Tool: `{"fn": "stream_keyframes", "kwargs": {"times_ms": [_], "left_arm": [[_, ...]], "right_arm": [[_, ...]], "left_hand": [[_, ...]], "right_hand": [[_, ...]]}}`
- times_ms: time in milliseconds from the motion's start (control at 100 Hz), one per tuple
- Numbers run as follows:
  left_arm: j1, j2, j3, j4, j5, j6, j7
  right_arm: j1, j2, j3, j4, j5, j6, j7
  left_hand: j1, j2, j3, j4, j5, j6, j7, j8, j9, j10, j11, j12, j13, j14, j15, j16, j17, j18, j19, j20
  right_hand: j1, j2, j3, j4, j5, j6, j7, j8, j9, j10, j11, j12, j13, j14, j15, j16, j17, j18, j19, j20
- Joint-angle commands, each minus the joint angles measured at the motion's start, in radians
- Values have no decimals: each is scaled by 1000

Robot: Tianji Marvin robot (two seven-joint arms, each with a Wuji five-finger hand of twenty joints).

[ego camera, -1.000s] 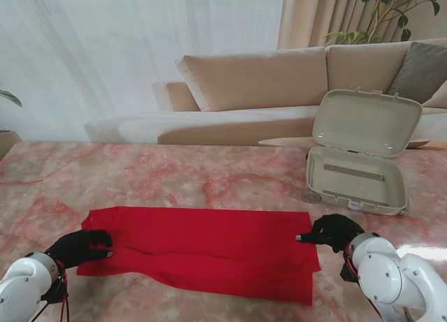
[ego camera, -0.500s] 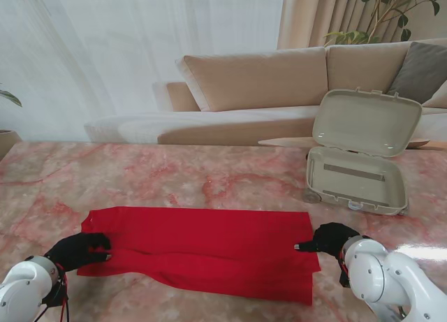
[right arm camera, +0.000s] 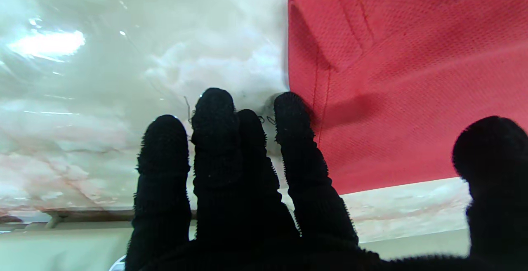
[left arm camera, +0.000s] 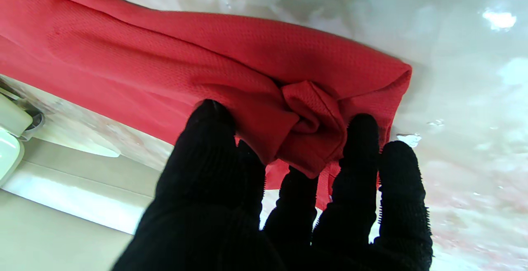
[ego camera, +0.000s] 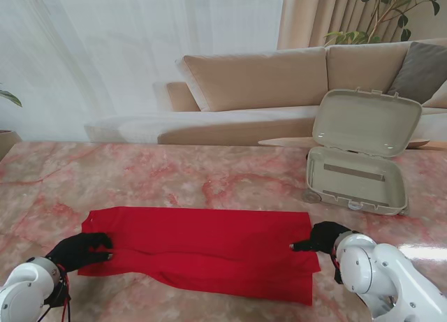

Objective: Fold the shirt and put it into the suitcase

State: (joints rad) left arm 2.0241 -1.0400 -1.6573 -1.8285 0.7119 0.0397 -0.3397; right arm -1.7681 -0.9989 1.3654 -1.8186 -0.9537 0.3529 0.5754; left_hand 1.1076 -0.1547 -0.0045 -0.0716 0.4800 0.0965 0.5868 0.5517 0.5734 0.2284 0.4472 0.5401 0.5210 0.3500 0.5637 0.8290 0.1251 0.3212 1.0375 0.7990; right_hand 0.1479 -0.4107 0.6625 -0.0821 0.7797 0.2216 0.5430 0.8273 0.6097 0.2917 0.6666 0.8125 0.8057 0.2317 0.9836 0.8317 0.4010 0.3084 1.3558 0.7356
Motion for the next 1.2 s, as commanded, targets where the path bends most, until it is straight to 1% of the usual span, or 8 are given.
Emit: {"fn": "stream_keyframes", "kwargs": {"times_ms": [0, 190, 360, 550, 790, 940, 1180, 1190], "left_arm": [[14, -6, 14, 26, -4, -1, -7], [9, -5, 22, 37, -15, 1, -8], [13, -6, 23, 36, -17, 6, -7], [21, -7, 16, 30, -15, 11, -4], [24, -9, 12, 34, -13, 9, 9], [26, -11, 10, 37, -16, 11, 16], [29, -11, 8, 39, -18, 13, 17], [29, -11, 8, 39, -18, 13, 17]], "right_arm": [[-8, 0, -14, 35, 15, 7, 30], [22, 5, -47, 64, 103, 35, 31], [25, 6, -51, 64, 98, 27, 32], [-1, -3, -18, 23, 54, 17, 8], [-17, -14, 8, -12, -11, 19, -31], [-3, -14, 13, -11, -50, 27, -16], [24, -10, 8, 19, -75, 47, 19], [25, -10, 7, 20, -75, 48, 21]], "left_hand": [[-15, 46, -22, 17, 9, 15, -10, -4, -4, -20, -16, -15, -12, -23, -30, -39, -21, 6, -9, -6], [-14, 44, -22, 17, 10, 12, -9, -3, -4, -21, -16, -14, -11, -25, -30, -39, -22, 7, -10, -6], [-15, 43, -22, 17, 12, 12, -8, -2, -4, -21, -16, -14, -12, -24, -30, -39, -23, 9, -11, -6], [-15, 44, -22, 17, 13, 14, -9, -3, -3, -20, -16, -14, -12, -24, -30, -38, -23, 9, -11, -5], [-15, 45, -22, 17, 13, 15, -10, -4, -3, -18, -17, -15, -11, -23, -30, -38, -23, 10, -12, -4], [-15, 45, -22, 18, 12, 16, -14, -6, -3, -18, -18, -15, -11, -22, -30, -38, -23, 10, -12, -4], [-15, 47, -22, 18, 13, 15, -15, -5, -3, -19, -19, -15, -11, -22, -29, -38, -23, 11, -12, -3], [-15, 46, -22, 18, 13, 16, -15, -4, -3, -10, -20, -15, -11, -22, -29, -38, -23, 10, -12, -3]], "right_hand": [[-37, 11, 2, 19, -20, -54, -143, -95, -27, 36, 13, 13, -10, 14, 22, 26, -4, 14, 28, 17], [-3, -3, -13, 20, -3, -60, -139, -94, -41, 44, 15, 15, -26, 23, 14, 25, -15, 23, 20, 19], [13, -19, -15, 23, 13, -83, -124, -88, -26, 31, 27, 18, -19, 23, 13, 22, -11, 21, 19, 21], [12, -29, -13, 24, 10, -92, -115, -83, -20, 20, 31, 19, -12, 20, 8, 18, -10, 20, 18, 21], [0, -39, 0, 25, -50, -86, -135, -89, -29, 9, 30, 17, -15, 8, 7, 14, -9, 7, 13, 18], [-3, -33, 6, 24, -82, -52, -166, -106, -54, 13, 21, 11, -31, 9, -1, 12, -20, 1, 7, 16], [-1, -17, 0, 24, -84, -32, -186, -119, -69, 28, 14, 5, -49, 22, -9, 11, -31, 9, 4, 18], [-1, -16, 0, 24, -84, -32, -186, -119, -69, 29, 14, 5, -49, 23, -10, 11, -31, 9, 4, 19]]}}
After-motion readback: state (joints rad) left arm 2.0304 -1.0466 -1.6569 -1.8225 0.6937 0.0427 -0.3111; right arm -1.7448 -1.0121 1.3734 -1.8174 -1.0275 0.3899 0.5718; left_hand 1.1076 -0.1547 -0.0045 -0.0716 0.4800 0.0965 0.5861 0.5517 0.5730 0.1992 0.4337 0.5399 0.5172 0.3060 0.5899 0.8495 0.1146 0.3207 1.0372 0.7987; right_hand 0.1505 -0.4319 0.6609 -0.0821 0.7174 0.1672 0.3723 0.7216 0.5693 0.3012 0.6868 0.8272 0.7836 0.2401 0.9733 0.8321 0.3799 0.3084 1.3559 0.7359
